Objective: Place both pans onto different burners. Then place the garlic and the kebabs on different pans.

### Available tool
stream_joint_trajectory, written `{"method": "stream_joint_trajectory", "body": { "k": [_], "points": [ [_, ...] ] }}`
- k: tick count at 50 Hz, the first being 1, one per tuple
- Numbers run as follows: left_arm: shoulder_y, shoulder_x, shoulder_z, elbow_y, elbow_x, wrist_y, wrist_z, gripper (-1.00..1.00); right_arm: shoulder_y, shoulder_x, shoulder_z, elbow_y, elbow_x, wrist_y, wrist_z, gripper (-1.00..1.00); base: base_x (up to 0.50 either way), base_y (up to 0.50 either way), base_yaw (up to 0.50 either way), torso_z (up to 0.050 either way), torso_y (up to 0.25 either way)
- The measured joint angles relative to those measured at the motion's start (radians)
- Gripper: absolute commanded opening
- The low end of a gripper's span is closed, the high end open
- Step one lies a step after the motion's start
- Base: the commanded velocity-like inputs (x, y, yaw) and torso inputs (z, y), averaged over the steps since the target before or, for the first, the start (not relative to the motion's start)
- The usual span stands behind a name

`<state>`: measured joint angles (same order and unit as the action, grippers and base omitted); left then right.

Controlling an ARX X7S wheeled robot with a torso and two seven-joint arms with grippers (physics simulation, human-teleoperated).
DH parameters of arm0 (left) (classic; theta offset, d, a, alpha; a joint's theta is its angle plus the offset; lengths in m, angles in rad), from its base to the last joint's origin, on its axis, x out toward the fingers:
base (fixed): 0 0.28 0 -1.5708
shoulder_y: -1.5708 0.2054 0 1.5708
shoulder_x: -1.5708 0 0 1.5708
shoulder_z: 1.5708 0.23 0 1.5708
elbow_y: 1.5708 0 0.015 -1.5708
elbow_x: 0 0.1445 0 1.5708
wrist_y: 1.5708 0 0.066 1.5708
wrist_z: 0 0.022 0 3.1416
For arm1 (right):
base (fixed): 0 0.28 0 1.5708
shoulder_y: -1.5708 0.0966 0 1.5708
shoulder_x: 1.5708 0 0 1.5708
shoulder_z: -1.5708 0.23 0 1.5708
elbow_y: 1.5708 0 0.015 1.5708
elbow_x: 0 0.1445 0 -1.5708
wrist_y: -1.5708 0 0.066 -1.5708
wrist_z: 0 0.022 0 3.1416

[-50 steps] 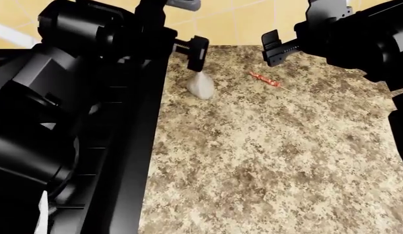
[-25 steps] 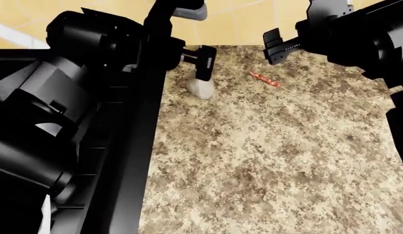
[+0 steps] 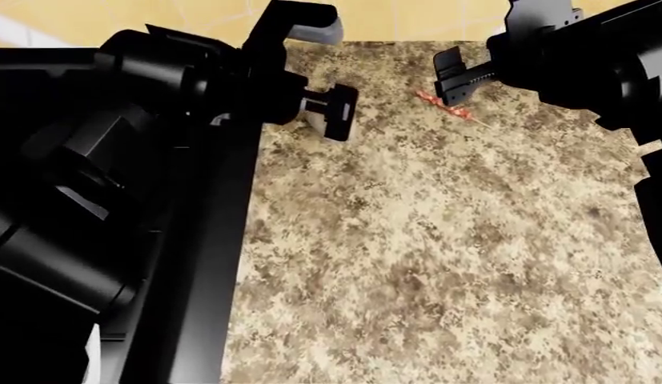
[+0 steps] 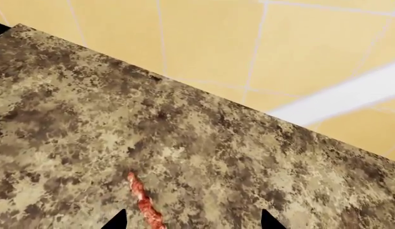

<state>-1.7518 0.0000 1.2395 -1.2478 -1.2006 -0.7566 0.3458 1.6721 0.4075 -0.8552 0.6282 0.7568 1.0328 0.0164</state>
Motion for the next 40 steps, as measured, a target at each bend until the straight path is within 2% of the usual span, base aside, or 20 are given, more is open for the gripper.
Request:
{"method": "stream_joint_trajectory", "body": {
  "k": [6, 27, 28, 40],
  "points": [
    [0.000, 0.000, 0.010, -0.002, -0.026, 0.005, 0.009, 1.00, 0.000, -0.001, -0.001, 0.001, -0.001, -0.001, -0.001, 1.00, 0.00, 0.00, 0.00, 0.000, -0.089],
    [0.014, -0.001, 0.067, -0.021, -0.077, 0.036, 0.029, 1.00, 0.000, -0.001, -0.002, 0.001, 0.000, -0.002, -0.001, 1.00, 0.00, 0.00, 0.00, 0.000, 0.000],
    [0.014, -0.001, 0.069, -0.022, -0.080, 0.037, 0.030, -1.00, 0.000, -0.001, -0.002, 0.001, 0.000, -0.002, -0.001, 1.00, 0.00, 0.00, 0.00, 0.000, -0.016],
    [0.020, -0.005, 0.097, -0.035, -0.104, 0.059, 0.035, -1.00, 0.005, -0.002, -0.003, -0.001, 0.000, 0.001, -0.001, 1.00, 0.00, 0.00, 0.00, 0.000, -0.001]
  ]
}}
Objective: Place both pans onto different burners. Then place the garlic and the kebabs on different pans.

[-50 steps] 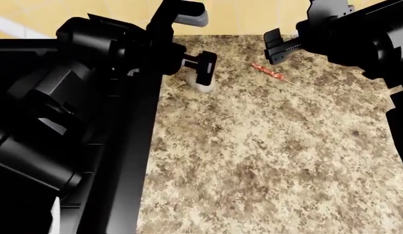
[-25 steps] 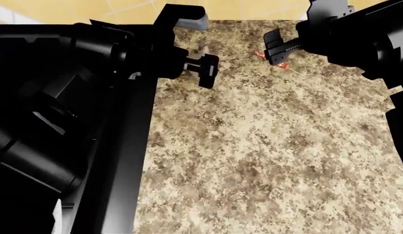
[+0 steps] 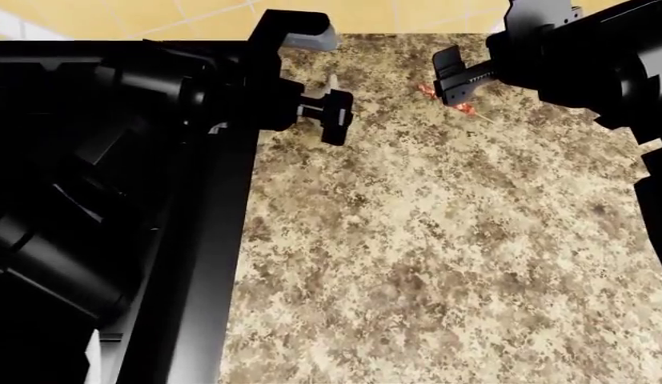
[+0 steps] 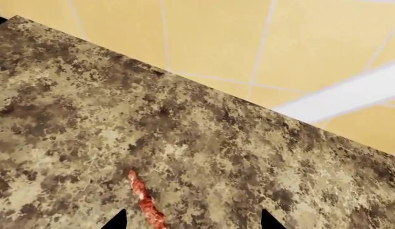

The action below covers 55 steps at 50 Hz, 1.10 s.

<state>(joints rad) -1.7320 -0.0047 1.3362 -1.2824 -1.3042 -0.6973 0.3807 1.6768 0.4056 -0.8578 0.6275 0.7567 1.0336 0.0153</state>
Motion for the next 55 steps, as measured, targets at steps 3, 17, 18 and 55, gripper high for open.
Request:
{"method": "stream_joint_trajectory", "body": {
  "k": [3, 17, 18, 55],
  "points": [
    [0.002, -0.008, 0.006, 0.015, -0.014, 0.001, -0.009, -1.00, 0.001, -0.001, 0.000, 0.000, 0.000, 0.000, 0.000, 1.00, 0.00, 0.00, 0.00, 0.000, 0.000],
    [0.000, -0.131, -0.031, 0.264, -0.100, 0.006, -0.185, -1.00, 0.003, -0.002, -0.009, 0.012, -0.008, -0.011, -0.010, 1.00, 0.00, 0.00, 0.00, 0.000, 0.000],
    [-0.001, -0.142, -0.036, 0.285, -0.105, 0.006, -0.199, -1.00, 0.003, -0.002, -0.009, 0.012, -0.009, -0.012, -0.010, 1.00, 0.00, 0.00, 0.00, 0.000, 0.000],
    [-0.046, -0.379, -0.150, 0.804, -0.214, -0.010, -0.553, -1.00, 0.108, -0.221, -0.034, 0.588, -0.398, -0.324, -0.499, 1.00, 0.00, 0.00, 0.00, 0.000, 0.000]
  ]
}}
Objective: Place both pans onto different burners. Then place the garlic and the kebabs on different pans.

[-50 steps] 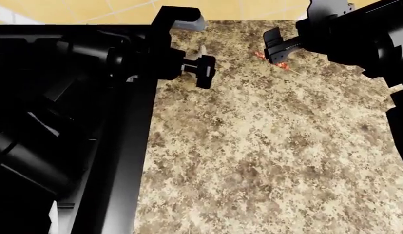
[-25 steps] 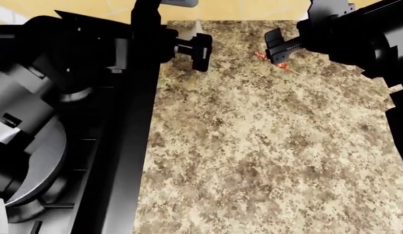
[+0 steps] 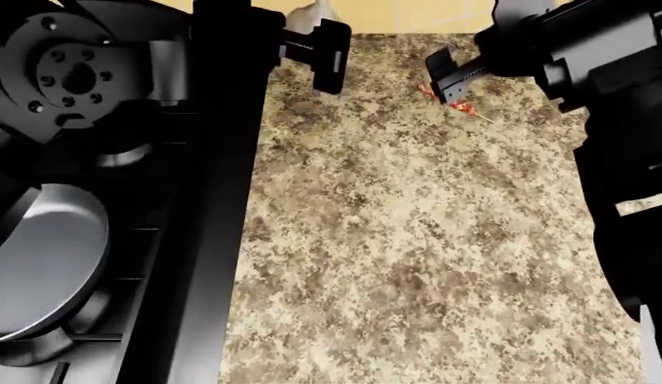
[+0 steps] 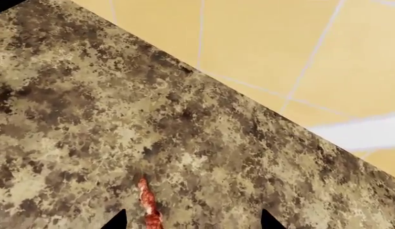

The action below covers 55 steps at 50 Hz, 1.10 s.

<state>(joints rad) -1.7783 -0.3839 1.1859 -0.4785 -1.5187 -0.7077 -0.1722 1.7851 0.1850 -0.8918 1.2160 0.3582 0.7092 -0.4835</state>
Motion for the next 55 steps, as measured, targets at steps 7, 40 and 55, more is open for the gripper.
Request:
{"method": "stream_joint_trajectory", "body": {
  "k": [7, 40, 55],
  "points": [
    [-0.008, -0.012, -0.007, 0.030, -0.003, -0.003, -0.019, -1.00, -0.001, -0.025, 0.072, 0.051, -0.133, -0.023, -0.089, 1.00, 0.00, 0.00, 0.00, 0.000, 0.000],
    [-0.036, -0.060, -0.043, 0.177, -0.017, -0.002, -0.099, -1.00, -0.012, -0.051, 0.193, 0.093, -0.353, -0.040, -0.220, 1.00, 0.00, 0.00, 0.00, 0.000, -0.038],
    [-0.041, -0.053, -0.042, 0.182, -0.017, -0.009, -0.095, -1.00, 0.012, -0.048, 0.211, 0.081, -0.355, -0.045, -0.230, 1.00, 0.00, 0.00, 0.00, 0.000, -0.094]
  ]
}}
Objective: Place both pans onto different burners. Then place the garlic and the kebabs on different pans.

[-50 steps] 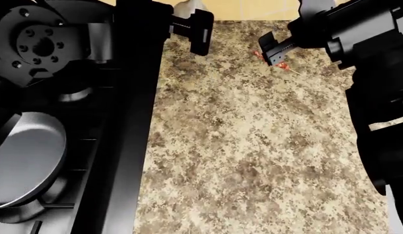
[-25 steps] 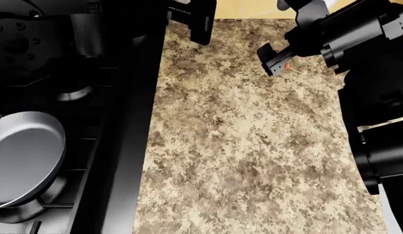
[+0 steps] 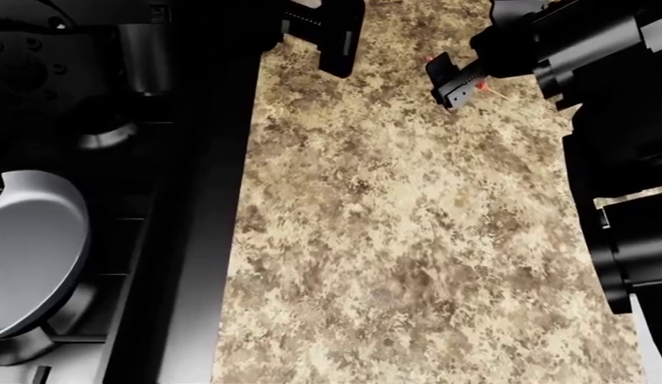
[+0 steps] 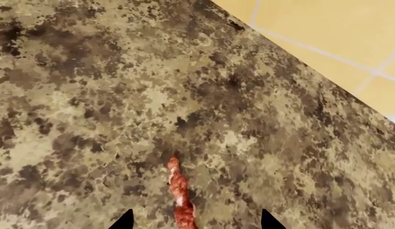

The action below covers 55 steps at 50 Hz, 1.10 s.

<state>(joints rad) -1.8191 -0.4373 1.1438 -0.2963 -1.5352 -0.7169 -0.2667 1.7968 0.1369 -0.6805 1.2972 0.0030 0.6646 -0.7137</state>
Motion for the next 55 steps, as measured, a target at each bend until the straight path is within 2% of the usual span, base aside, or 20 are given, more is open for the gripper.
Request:
{"method": "stream_joint_trajectory", "body": {
  "k": [19, 36, 53, 54, 55],
  "points": [
    [-0.002, 0.009, 0.000, -0.007, 0.000, -0.005, 0.010, -1.00, 0.012, 0.007, 0.003, -0.016, 0.002, 0.010, -0.024, 1.00, 0.00, 0.00, 0.00, 0.000, -0.027],
    [-0.004, 0.014, 0.000, -0.009, 0.002, -0.008, 0.014, -1.00, 0.074, 0.035, 0.007, -0.052, 0.011, 0.043, -0.118, 1.00, 0.01, 0.00, 0.01, 0.000, -0.128],
    [-0.003, 0.012, -0.005, -0.003, -0.001, -0.009, 0.018, -1.00, 0.066, 0.040, 0.030, -0.067, 0.019, 0.068, -0.107, 1.00, 0.01, 0.00, 0.01, 0.000, -0.012],
    [-0.003, 0.012, -0.005, -0.003, 0.000, -0.009, 0.018, -1.00, 0.065, 0.040, 0.030, -0.068, 0.019, 0.069, -0.107, -1.00, 0.00, 0.00, 0.01, 0.000, -0.015],
    [-0.003, 0.012, -0.005, -0.003, 0.000, -0.008, 0.019, -1.00, 0.064, 0.039, 0.033, -0.068, 0.025, 0.074, -0.114, -1.00, 0.01, 0.00, 0.01, 0.000, -0.015]
  ]
}}
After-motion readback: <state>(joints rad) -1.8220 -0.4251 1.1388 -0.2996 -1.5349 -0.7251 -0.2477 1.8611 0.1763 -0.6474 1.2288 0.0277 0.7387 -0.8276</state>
